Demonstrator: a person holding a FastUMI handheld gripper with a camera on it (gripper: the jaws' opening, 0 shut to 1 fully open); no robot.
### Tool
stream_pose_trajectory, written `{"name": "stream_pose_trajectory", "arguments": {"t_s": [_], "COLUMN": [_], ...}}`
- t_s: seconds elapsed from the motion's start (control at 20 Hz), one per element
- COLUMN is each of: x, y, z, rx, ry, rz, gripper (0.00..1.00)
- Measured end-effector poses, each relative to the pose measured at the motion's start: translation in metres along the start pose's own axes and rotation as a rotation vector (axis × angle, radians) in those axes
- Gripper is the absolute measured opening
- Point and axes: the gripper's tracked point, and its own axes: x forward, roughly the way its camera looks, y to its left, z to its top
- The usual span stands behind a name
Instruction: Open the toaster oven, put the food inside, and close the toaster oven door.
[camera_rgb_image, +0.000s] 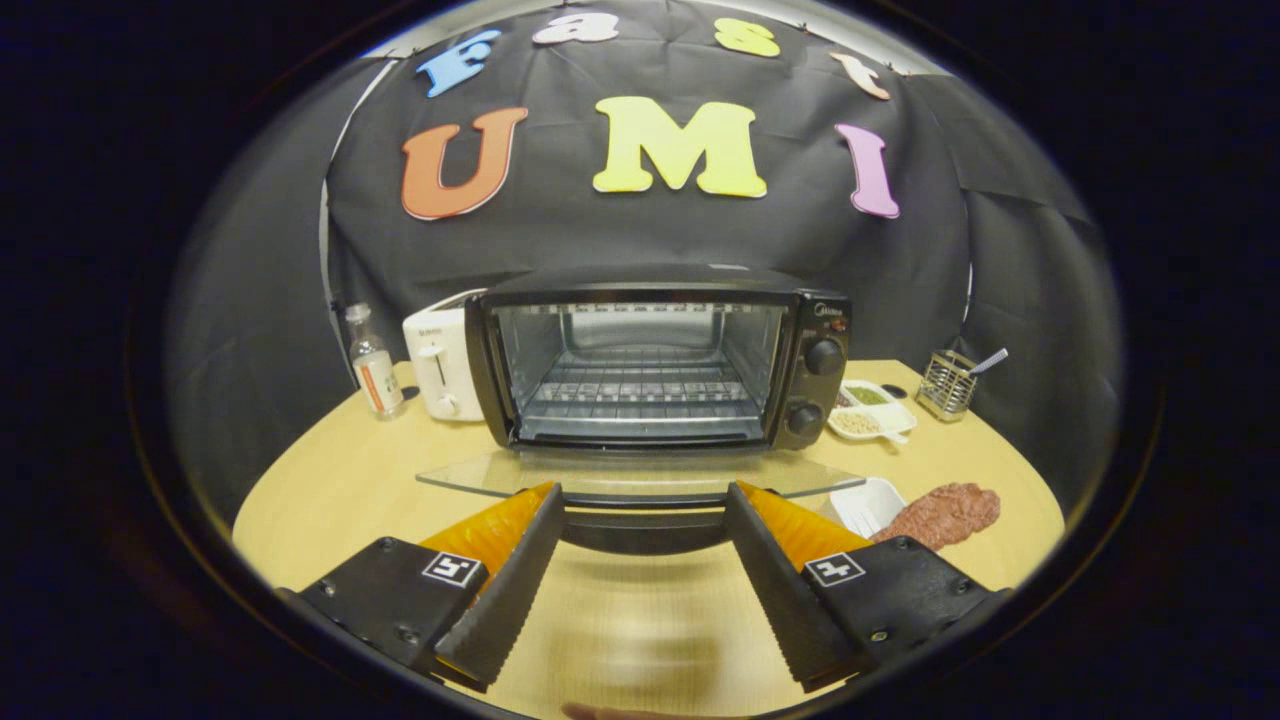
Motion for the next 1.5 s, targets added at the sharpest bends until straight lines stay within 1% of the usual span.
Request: {"name": "stream_pose_trajectory", "arguments": {"t_s": [0.15,0.3,0.35,0.4,0.55,0.65,0.75,0.85,0.9,1.2,1.3,1.5], "x": [0.003,0.012,0.01,0.008,0.01,0.004,-0.009,-0.022,-0.029,-0.071,-0.085,-0.11], "y": [-0.001,-0.001,-0.001,0.0,-0.001,-0.001,-0.012,-0.017,-0.024,-0.073,-0.089,-0.133], "z": [-0.034,-0.073,-0.073,-0.068,-0.07,-0.055,-0.053,-0.044,-0.037,0.004,0.015,0.045], "rx": [-0.011,0.002,-0.001,-0.014,-0.026,-0.031,-0.038,-0.015,-0.01,-0.019,-0.009,-0.001], "ry": [0.066,0.174,0.169,0.136,0.135,0.074,0.089,0.093,0.089,0.03,0.021,-0.036], "rz": [-0.002,-0.003,-0.002,-0.001,0.005,0.036,0.029,0.064,0.068,0.076,0.096,0.09], "gripper": [1.0,1.0,1.0,1.0,1.0,1.0,1.0,1.0,1.0,1.0,1.0,1.0]}}
